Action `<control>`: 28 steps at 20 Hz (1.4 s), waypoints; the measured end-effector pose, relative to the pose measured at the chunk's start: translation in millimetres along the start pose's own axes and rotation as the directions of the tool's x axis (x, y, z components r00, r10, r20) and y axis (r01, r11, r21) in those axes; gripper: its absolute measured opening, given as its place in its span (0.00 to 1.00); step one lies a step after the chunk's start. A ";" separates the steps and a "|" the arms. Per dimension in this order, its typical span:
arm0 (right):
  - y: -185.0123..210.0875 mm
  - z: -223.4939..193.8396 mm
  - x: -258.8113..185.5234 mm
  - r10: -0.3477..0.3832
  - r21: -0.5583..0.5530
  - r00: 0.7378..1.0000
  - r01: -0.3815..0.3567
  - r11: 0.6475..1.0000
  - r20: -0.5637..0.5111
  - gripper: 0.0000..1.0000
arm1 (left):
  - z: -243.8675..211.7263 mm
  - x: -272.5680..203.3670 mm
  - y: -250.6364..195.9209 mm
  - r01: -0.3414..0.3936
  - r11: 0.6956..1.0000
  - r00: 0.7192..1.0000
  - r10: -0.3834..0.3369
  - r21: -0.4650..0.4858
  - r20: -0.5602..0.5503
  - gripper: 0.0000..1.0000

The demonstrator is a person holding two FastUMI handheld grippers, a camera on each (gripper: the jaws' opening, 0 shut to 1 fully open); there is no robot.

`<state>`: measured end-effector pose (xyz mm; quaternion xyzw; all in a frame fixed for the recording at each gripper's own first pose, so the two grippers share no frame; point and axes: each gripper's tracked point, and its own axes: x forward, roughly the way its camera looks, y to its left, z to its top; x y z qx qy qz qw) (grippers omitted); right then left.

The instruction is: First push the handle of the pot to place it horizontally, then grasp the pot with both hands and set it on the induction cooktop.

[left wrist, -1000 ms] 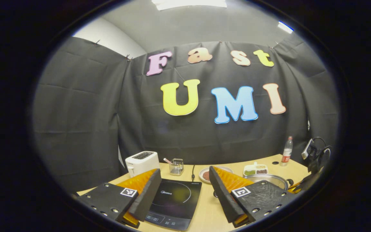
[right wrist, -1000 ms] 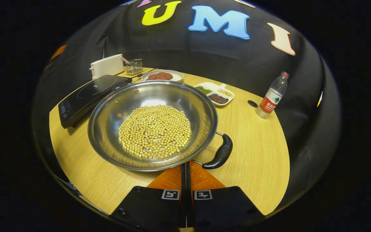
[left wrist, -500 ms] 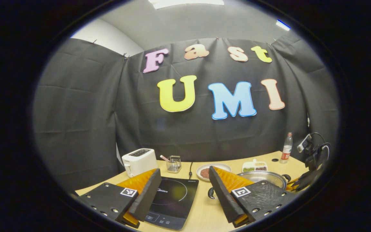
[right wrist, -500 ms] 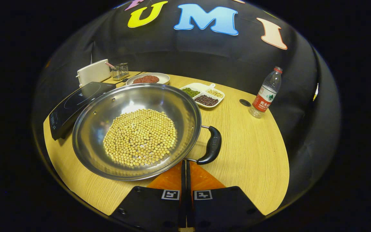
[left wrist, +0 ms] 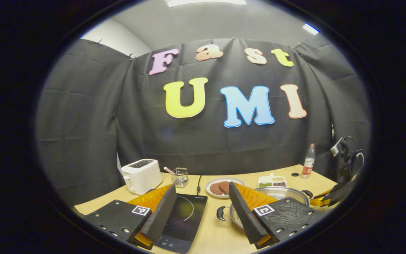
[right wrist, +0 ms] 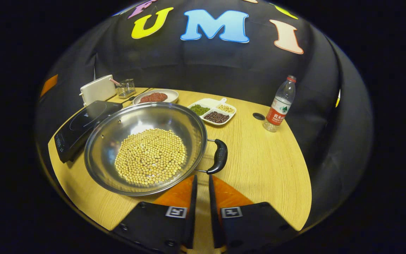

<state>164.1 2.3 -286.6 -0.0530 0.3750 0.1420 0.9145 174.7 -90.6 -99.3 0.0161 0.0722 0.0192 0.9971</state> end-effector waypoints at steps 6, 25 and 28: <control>-2.8 36.9 -9.1 -0.046 0.125 0.991 0.030 0.992 0.122 0.95 | -30.8 36.3 -20.6 0.094 0.995 0.993 -0.096 -0.024 -0.073 0.91; -12.4 30.0 55.9 -0.061 0.212 0.997 0.048 0.976 0.054 0.98 | -169.4 122.7 -70.0 0.199 0.976 0.879 -0.218 -0.089 -0.424 0.91; -11.8 23.8 63.6 -0.056 0.217 0.998 0.049 0.975 0.026 0.94 | -187.6 122.9 -69.9 0.194 0.977 0.856 -0.211 -0.086 -0.472 0.89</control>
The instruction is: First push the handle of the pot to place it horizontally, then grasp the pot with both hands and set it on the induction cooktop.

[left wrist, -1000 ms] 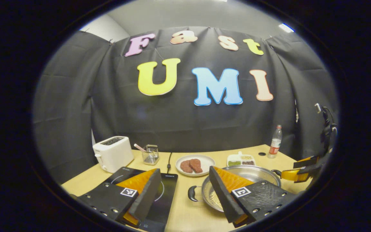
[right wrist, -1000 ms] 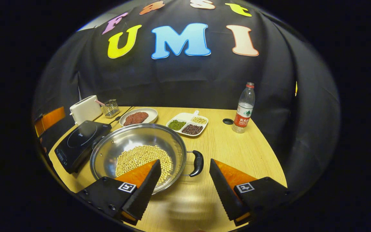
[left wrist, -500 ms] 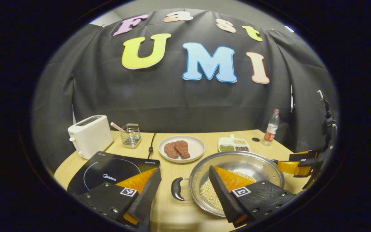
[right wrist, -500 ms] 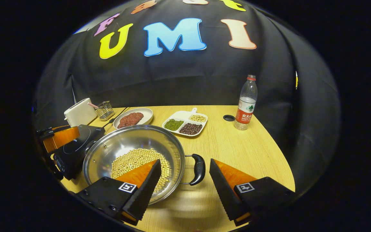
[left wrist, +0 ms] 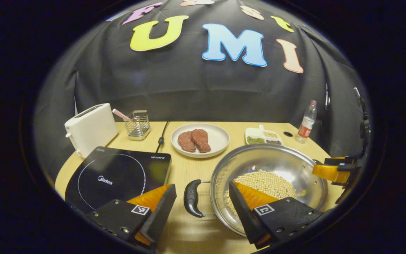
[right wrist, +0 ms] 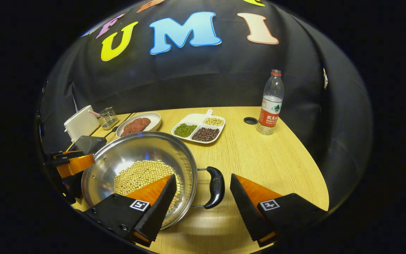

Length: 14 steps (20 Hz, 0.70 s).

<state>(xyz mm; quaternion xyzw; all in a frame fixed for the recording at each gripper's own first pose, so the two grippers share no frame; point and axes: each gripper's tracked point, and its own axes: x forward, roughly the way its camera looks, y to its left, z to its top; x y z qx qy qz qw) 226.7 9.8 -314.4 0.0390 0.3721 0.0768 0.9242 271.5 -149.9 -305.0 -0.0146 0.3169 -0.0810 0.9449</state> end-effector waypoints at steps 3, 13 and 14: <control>-0.1 -4.5 7.1 0.000 0.011 1.000 0.000 1.000 -0.022 0.98 | -10.8 8.0 -0.6 0.002 1.000 0.999 -0.002 0.004 -0.041 0.91; -4.7 -8.2 15.2 -0.003 0.036 0.998 0.005 0.999 -0.059 0.65 | -34.8 21.2 -2.6 -0.031 0.999 0.992 0.032 0.005 -0.119 0.72; -4.6 -7.9 15.5 -0.004 0.043 0.998 0.006 0.999 -0.061 0.66 | -38.3 21.1 -2.6 -0.034 0.999 0.991 0.034 0.001 -0.128 0.74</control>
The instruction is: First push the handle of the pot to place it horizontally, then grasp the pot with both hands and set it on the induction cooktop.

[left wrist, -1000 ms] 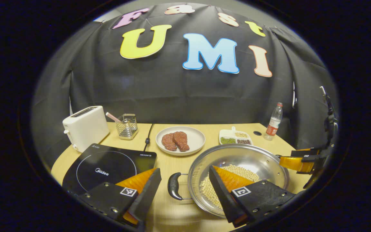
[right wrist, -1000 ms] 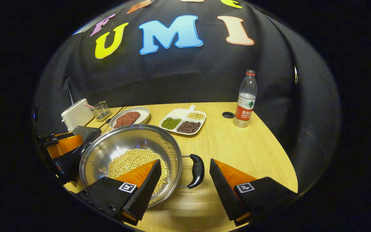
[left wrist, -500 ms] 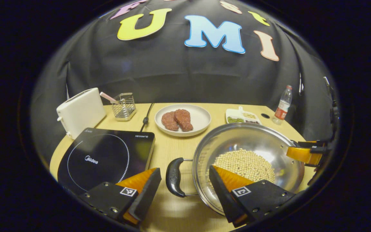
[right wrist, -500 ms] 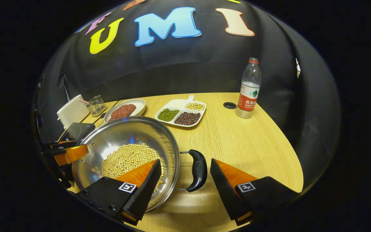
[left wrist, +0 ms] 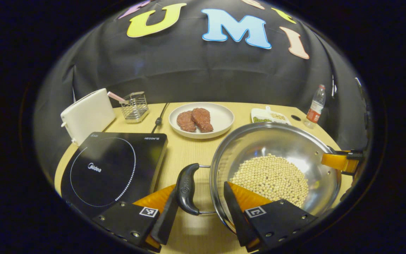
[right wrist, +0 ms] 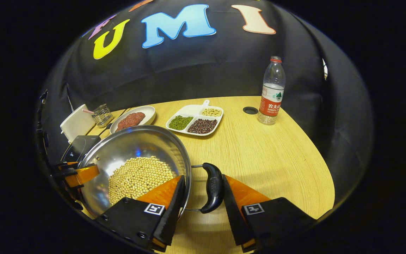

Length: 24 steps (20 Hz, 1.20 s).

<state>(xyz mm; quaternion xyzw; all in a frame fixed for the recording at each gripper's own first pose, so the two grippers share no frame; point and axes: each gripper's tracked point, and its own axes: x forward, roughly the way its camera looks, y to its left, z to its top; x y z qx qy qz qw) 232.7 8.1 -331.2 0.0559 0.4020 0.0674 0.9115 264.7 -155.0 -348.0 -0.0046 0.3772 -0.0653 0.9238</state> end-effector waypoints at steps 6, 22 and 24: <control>4.4 3.1 -0.5 -0.001 -0.001 1.000 0.001 1.000 -0.008 0.52 | 4.1 -2.4 2.6 -0.029 0.997 1.000 0.029 -0.070 0.005 0.58; 93.8 37.2 -55.8 -0.033 0.039 0.998 0.031 0.999 0.056 0.43 | 62.4 -52.9 88.0 0.007 0.999 0.996 -0.003 -0.043 0.091 0.57; 110.2 39.5 -58.6 -0.035 0.042 0.997 0.033 0.999 0.064 0.46 | 65.7 -57.1 105.2 0.008 0.999 0.995 -0.004 -0.043 0.097 0.56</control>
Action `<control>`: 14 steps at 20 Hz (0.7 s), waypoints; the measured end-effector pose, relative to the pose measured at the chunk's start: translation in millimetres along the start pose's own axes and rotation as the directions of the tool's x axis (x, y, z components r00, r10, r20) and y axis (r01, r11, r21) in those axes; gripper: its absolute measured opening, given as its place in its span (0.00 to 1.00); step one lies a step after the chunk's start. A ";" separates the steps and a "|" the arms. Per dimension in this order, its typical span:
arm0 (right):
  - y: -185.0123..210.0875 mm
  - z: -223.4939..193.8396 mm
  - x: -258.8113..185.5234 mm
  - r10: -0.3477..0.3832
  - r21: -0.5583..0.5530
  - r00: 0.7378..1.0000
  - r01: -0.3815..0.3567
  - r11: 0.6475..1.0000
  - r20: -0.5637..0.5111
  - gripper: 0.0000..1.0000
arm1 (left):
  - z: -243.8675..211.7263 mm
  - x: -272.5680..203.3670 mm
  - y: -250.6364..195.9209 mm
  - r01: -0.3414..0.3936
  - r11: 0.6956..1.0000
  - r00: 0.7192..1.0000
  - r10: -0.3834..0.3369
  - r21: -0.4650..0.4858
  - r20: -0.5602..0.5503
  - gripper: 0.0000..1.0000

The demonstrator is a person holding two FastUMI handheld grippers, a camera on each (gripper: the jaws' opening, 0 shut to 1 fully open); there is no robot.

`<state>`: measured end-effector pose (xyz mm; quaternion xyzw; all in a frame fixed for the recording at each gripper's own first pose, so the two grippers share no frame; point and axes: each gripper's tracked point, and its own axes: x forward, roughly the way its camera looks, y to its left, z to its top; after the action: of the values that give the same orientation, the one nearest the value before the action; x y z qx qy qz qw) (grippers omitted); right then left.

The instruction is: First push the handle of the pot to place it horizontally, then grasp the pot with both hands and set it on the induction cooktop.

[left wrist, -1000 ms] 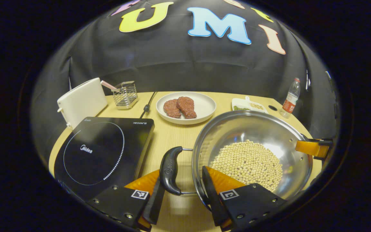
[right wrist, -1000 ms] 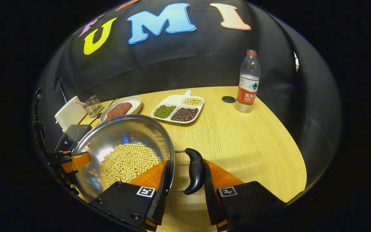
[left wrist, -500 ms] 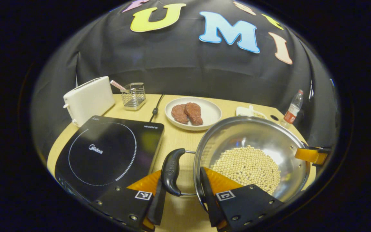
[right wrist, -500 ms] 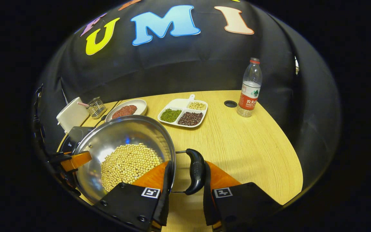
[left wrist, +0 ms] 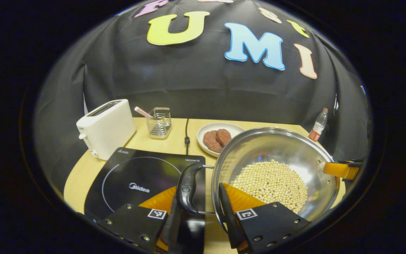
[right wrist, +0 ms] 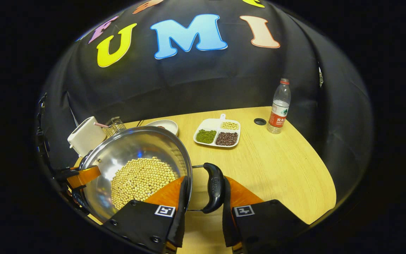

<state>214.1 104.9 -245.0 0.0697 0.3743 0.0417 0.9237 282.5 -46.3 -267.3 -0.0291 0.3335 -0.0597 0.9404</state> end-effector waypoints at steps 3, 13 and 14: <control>23.5 -0.5 -2.9 -0.002 0.007 1.000 0.002 1.000 0.002 0.43 | 5.4 -3.2 25.1 0.003 1.000 1.000 -0.003 0.007 0.004 0.53; 101.8 -4.6 3.8 0.017 0.018 1.000 -0.017 1.000 -0.001 0.43 | 11.0 -7.9 111.1 -0.013 1.000 1.000 0.013 0.009 0.014 0.57; 109.6 -4.9 5.6 0.021 0.017 1.000 -0.021 1.000 -0.002 0.43 | 10.5 -8.5 119.7 -0.018 1.000 1.000 0.018 0.008 0.014 0.57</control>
<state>212.1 214.3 -234.8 0.0813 0.3749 0.0483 0.9222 293.7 73.6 -265.1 -0.0226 0.3269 -0.0523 0.9433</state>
